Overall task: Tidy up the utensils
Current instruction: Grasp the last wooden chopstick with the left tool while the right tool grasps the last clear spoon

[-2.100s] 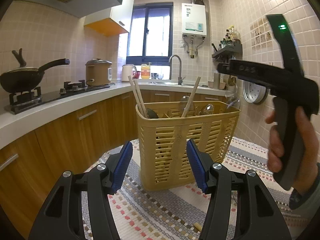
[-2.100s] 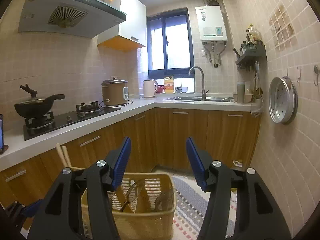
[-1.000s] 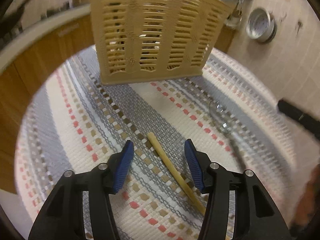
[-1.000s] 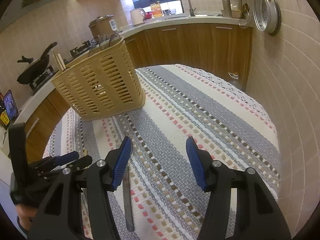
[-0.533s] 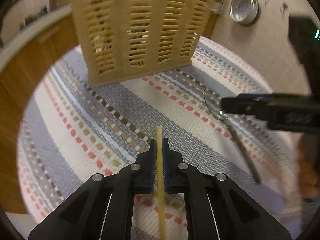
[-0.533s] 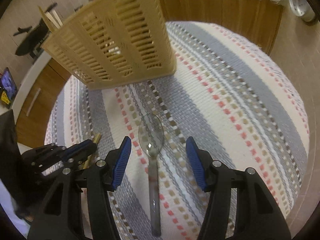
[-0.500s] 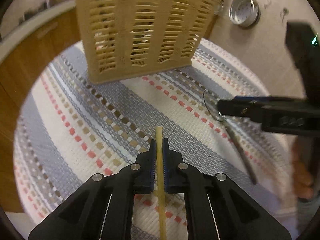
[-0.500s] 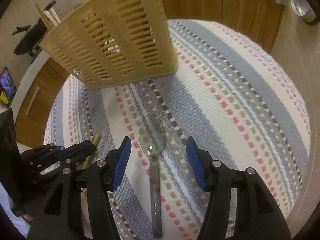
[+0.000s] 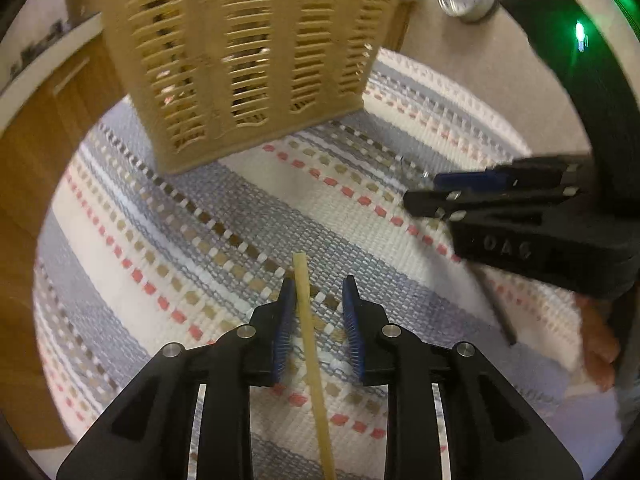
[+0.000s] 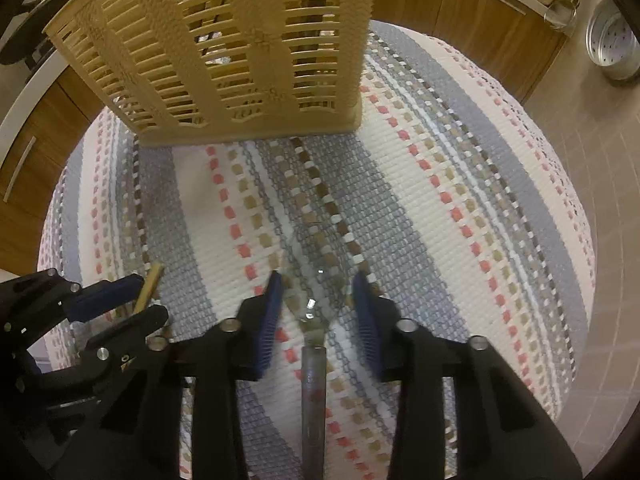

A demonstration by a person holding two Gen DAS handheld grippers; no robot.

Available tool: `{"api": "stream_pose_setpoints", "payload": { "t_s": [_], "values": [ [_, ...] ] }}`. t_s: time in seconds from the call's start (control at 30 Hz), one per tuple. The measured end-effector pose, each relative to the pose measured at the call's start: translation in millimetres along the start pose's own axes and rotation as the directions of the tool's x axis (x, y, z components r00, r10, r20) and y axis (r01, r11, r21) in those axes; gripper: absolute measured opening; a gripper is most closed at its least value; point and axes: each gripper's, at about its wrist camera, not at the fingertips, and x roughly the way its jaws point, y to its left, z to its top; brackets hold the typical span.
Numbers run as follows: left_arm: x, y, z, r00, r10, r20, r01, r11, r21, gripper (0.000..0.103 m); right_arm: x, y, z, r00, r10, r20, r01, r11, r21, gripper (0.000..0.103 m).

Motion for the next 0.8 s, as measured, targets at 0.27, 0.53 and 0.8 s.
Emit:
{"api": "stream_pose_setpoints", "payload": {
  "t_s": [0.27, 0.53, 0.8],
  "values": [
    [-7.5, -4.1, -0.7, 0.995, 0.060, 0.085, -0.060, 0.998, -0.012, 0.004, -22.5, -25.2, -14.9, 0.985, 0.141, 0.097, -0.142, 0.990, 0.004, 0.029],
    [-106.1, 15.7, -8.4, 0.888, 0.067, 0.456, -0.019, 0.994, -0.109, 0.004, -104.5, -31.6, -36.8, 0.903, 0.161, 0.399, -0.151, 0.987, -0.057, 0.029],
    [-183.9, 27.8, 21.4, 0.667, 0.140, 0.732, -0.016, 0.985, -0.174, 0.004, -179.8, -22.1, -16.9, 0.733, 0.158, 0.662, -0.151, 0.986, -0.068, 0.029]
  ]
}}
